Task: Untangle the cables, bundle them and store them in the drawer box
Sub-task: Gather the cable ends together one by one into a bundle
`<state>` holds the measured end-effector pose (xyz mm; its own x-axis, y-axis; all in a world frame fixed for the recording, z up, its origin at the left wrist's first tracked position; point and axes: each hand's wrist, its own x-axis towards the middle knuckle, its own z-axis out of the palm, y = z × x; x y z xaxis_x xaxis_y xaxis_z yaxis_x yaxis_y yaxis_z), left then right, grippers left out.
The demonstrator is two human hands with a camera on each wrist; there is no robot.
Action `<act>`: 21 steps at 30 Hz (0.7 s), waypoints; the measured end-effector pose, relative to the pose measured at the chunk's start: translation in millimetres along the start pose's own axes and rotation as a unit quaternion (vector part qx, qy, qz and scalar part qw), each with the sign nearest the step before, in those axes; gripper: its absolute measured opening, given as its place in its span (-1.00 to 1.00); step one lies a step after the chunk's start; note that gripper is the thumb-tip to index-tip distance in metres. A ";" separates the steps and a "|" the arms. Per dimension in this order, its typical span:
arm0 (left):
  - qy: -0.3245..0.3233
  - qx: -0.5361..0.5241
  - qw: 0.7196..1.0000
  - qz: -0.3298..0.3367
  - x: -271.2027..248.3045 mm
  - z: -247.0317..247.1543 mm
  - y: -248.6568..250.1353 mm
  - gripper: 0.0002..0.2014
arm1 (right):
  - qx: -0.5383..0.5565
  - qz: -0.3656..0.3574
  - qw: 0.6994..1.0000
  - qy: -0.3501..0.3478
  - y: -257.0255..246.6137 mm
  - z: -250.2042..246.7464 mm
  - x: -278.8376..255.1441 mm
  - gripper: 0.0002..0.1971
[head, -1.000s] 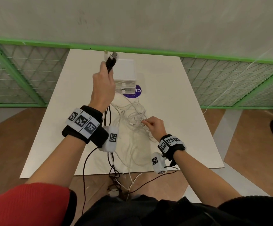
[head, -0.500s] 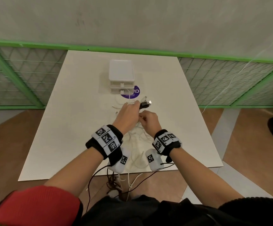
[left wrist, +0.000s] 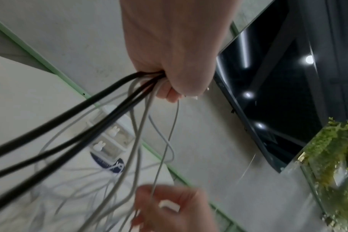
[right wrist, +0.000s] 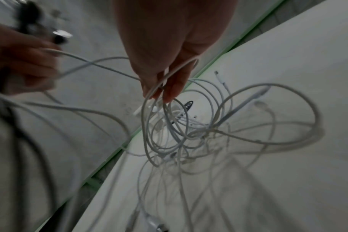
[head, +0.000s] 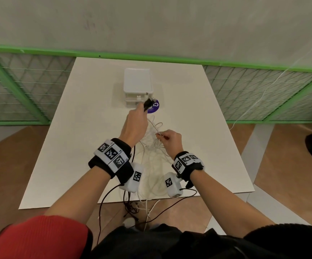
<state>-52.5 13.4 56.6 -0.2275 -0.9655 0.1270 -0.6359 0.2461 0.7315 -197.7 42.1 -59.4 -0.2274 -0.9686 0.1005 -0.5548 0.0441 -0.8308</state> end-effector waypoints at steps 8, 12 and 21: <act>0.154 -0.059 0.986 0.010 3.8 -34.3 1.8 -0.80 | -0.029 0.052 0.998 -0.037 8.9 -3.6 18.8 -0.82; 0.167 -0.033 0.985 -0.004 8.7 -42.3 0.6 -0.80 | -0.060 0.076 0.995 -0.033 11.6 -7.9 25.5 -0.79; 0.080 0.092 0.981 0.152 -1.9 -7.3 16.9 -0.69 | -0.147 -0.046 0.984 -0.088 -12.4 -2.7 16.1 -0.78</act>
<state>-57.4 18.7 73.6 -0.3168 -0.8430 0.4347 -0.6824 0.5209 0.5129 -196.6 26.6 -46.0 -0.0379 -0.9981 0.0492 -0.7804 -0.0012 -0.6252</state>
